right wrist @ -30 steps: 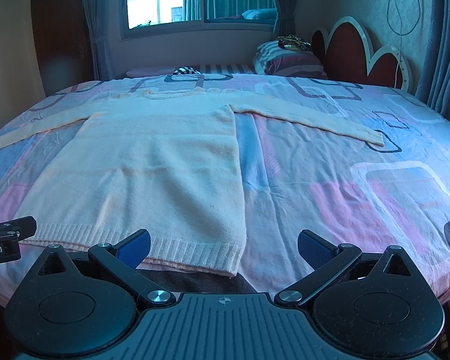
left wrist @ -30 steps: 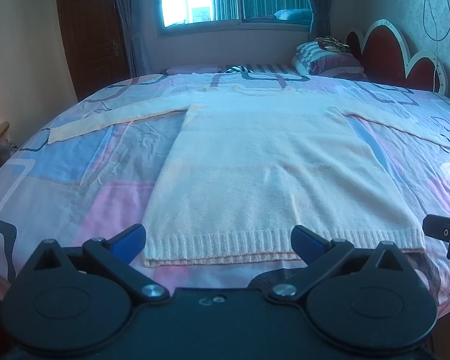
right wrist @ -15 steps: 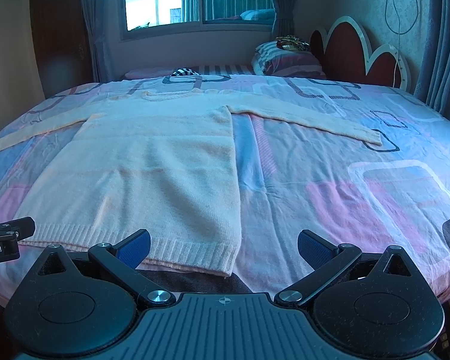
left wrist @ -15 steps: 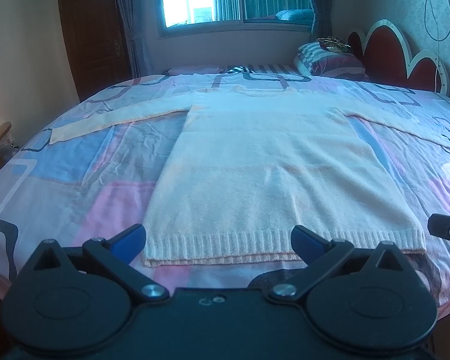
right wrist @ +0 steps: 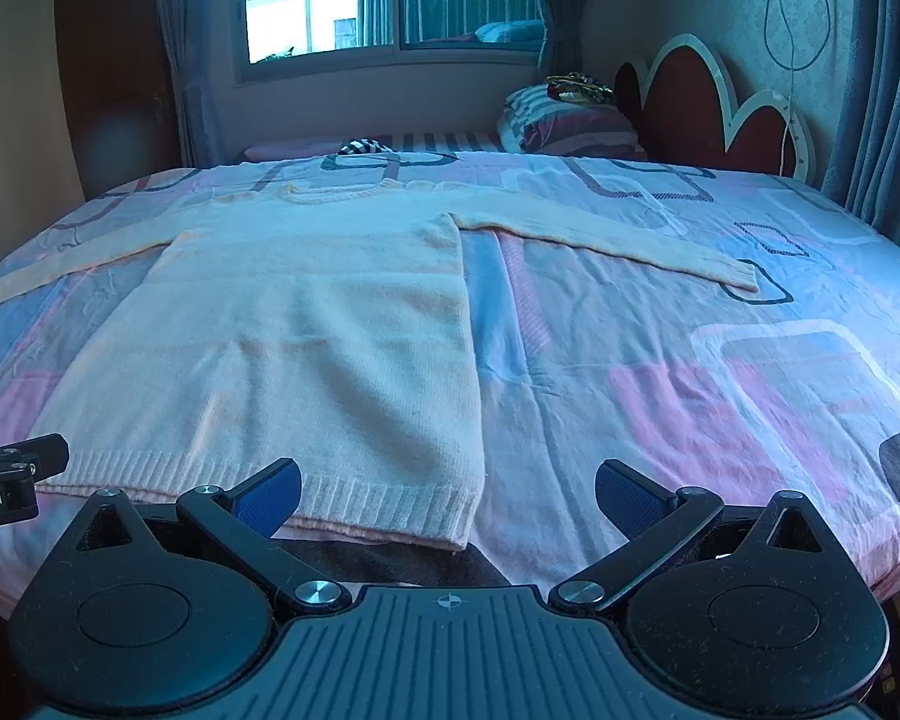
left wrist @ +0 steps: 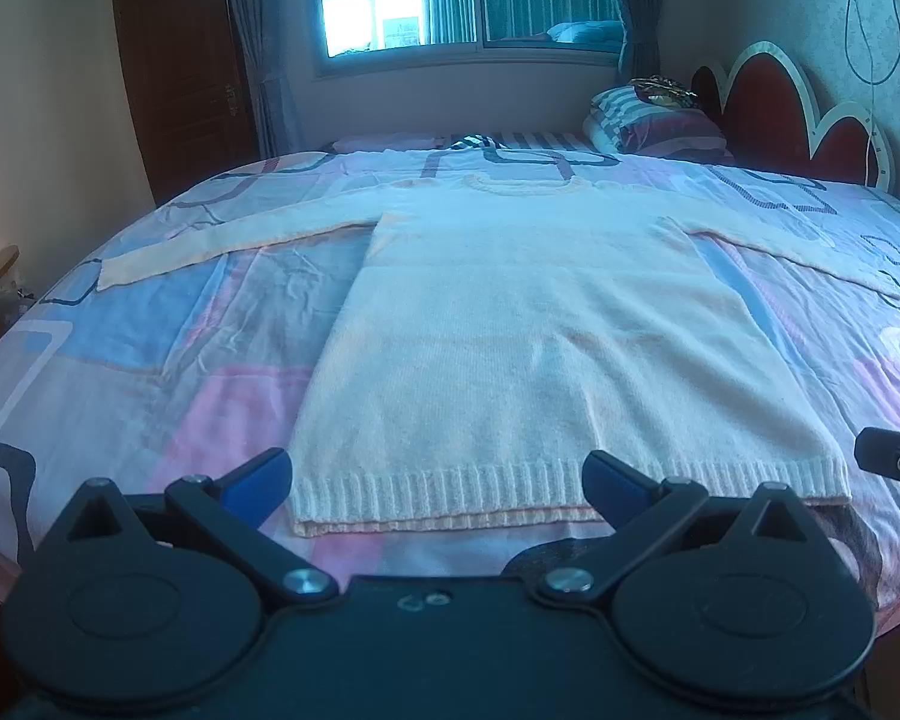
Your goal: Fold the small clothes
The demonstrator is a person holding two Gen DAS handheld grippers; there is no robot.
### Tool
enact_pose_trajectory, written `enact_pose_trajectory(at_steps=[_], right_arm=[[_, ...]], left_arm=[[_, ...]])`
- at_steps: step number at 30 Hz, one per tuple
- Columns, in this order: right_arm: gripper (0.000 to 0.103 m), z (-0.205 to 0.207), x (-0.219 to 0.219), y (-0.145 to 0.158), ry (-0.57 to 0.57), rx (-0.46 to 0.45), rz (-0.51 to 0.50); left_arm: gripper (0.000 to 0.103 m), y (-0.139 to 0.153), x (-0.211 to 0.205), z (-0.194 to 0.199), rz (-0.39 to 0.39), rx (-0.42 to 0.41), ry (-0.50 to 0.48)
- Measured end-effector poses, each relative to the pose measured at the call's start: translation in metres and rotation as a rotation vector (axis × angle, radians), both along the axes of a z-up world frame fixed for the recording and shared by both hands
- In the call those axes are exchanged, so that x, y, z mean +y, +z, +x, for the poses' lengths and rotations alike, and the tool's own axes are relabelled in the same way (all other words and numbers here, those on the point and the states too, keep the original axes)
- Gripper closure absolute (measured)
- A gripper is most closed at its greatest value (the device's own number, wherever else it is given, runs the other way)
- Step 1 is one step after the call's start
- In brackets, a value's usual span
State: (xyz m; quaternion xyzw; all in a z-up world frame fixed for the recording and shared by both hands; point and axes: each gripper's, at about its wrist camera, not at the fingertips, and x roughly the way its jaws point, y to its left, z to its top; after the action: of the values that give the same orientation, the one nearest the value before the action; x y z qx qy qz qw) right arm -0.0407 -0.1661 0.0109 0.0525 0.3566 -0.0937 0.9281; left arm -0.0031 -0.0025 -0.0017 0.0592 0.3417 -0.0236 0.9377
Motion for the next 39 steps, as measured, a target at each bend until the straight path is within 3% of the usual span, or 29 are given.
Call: enact_pose_trajectory(at_steps=[39], right_arm=[[0.0,0.0022,0.0027,0.0017,-0.01,0.002,-0.01]], left_arm=[[0.001,0.0014,0.0049,0.0002,-0.01,0.001,-0.013]])
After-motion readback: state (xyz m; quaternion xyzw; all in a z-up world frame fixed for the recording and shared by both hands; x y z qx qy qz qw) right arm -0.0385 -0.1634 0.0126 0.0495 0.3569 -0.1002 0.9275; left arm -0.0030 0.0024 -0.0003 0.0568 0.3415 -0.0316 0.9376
